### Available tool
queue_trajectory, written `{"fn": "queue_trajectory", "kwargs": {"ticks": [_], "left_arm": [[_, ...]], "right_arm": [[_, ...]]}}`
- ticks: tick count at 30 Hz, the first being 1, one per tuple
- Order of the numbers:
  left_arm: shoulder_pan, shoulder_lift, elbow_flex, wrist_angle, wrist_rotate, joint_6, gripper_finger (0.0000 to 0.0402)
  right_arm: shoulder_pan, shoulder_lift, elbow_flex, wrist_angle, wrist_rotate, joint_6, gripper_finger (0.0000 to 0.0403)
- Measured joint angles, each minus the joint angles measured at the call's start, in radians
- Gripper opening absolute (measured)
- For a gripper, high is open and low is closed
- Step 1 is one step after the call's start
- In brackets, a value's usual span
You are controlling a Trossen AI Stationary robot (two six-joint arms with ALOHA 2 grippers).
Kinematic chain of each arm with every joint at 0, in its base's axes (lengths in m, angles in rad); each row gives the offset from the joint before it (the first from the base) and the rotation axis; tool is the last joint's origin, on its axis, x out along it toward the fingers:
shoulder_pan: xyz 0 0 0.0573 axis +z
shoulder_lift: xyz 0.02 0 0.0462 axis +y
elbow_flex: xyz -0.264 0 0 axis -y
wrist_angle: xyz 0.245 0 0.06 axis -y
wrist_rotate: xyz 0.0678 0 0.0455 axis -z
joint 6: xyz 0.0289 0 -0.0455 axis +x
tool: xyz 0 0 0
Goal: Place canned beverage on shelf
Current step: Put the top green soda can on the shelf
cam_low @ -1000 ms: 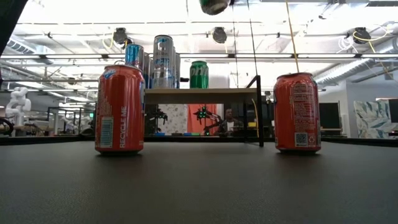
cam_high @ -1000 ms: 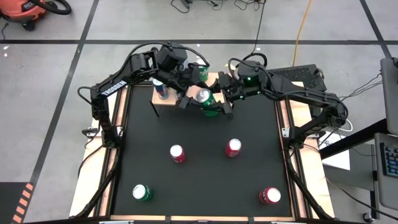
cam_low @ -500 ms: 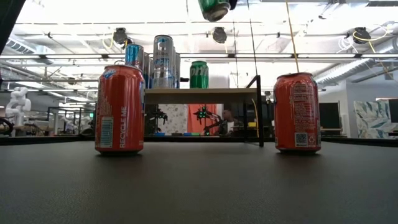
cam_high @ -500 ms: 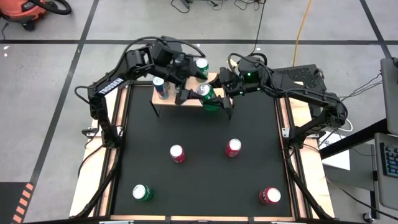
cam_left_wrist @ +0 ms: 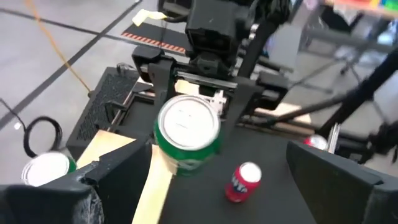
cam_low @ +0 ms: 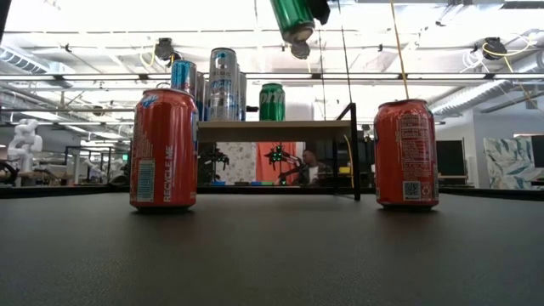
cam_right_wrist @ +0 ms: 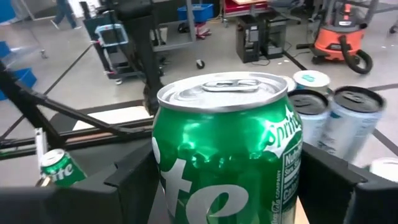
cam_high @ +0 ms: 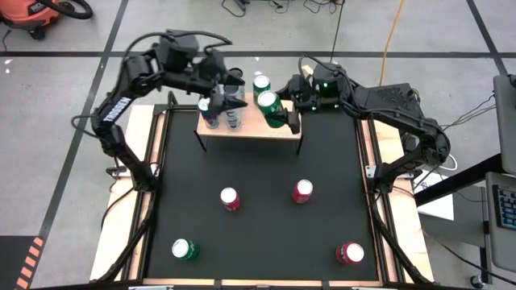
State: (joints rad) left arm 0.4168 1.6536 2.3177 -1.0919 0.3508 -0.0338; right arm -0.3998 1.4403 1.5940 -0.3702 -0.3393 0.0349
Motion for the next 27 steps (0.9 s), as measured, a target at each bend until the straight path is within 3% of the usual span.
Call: {"fn": "queue_trajectory", "kwargs": {"ticks": [7,15,27], "left_arm": [[0.002,-0.063,0.000,-0.015,-0.046,-0.092,0.0370],[0.002,-0.107,0.000,-0.021,-0.110,-0.124,0.0370],[0.002,-0.155,0.000,-0.038,-0.120,-0.144,0.0370]], "right_arm": [[-0.029,0.027,0.000,0.043,-0.010,0.009,0.0288],[-0.072,0.095,0.001,0.417,-0.058,0.182,0.0288],[-0.029,0.097,0.001,0.501,0.028,0.279,0.0288]]}}
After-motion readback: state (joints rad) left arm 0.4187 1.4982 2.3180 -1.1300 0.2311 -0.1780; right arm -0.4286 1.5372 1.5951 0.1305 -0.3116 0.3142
